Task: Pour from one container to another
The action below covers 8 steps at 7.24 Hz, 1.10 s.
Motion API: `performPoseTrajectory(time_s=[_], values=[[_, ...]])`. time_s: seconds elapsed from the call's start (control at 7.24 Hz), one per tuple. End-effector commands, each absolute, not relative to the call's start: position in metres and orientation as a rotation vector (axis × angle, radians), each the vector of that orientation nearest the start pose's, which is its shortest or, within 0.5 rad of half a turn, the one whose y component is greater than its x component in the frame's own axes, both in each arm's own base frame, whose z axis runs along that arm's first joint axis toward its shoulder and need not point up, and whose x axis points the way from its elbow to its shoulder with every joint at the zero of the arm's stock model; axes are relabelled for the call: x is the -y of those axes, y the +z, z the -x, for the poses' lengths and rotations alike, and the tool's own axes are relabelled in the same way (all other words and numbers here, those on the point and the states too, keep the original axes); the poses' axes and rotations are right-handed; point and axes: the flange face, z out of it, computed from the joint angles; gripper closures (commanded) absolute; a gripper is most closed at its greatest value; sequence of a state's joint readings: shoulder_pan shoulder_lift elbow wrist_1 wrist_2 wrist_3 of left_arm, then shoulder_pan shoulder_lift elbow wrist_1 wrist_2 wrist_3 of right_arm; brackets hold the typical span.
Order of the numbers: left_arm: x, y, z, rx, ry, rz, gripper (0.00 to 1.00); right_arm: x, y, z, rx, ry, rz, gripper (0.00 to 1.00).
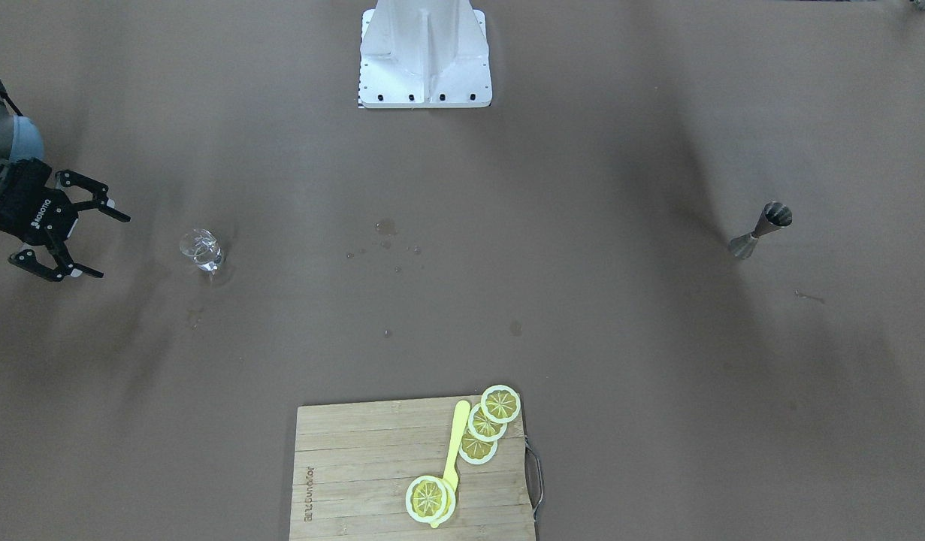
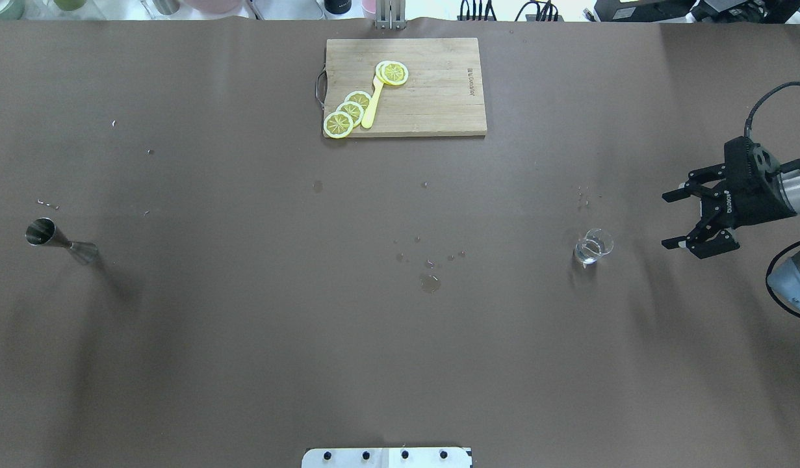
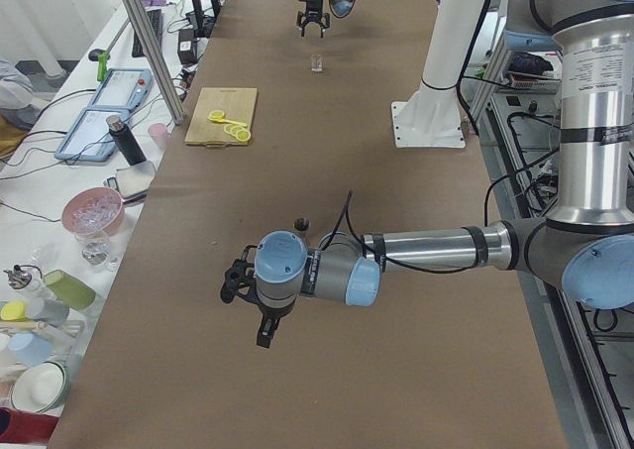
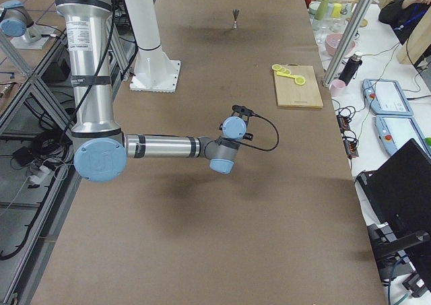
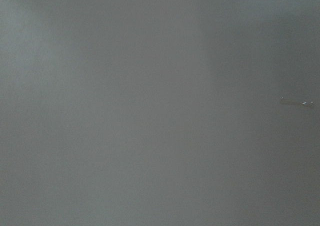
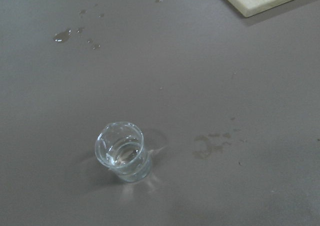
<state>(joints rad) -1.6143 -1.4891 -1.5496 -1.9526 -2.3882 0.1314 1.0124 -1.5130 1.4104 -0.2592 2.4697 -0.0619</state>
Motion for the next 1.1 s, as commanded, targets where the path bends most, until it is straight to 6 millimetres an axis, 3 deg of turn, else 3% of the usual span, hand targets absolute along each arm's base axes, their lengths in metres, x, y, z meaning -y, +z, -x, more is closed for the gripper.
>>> performPoseTrajectory(time_s=[0.0, 0.41, 0.69, 0.83, 0.97], values=[[0.473, 0.65, 0.073, -0.763, 0.311, -0.565, 0.01, 0.453, 0.557, 0.237, 1.077, -1.141, -0.994, 0.0], [0.465, 0.631, 0.072, -0.725, 0.38, -0.759, 0.01, 0.446, 0.555, 0.245, 1.069, -1.212, -1.066, 0.0], [0.466, 0.606, 0.064, -0.771, 0.341, -0.848, 0.01, 0.451, 0.56, 0.257, 1.05, -1.27, -1.108, 0.0], [0.468, 0.607, 0.027, -0.806, 0.42, -0.838, 0.01, 0.458, 0.563, 0.262, 1.047, -1.283, -1.131, 0.0], [0.478, 0.593, 0.005, -0.818, 0.469, -0.855, 0.01, 0.464, 0.564, 0.266, 1.046, -1.281, -1.129, 0.0]])
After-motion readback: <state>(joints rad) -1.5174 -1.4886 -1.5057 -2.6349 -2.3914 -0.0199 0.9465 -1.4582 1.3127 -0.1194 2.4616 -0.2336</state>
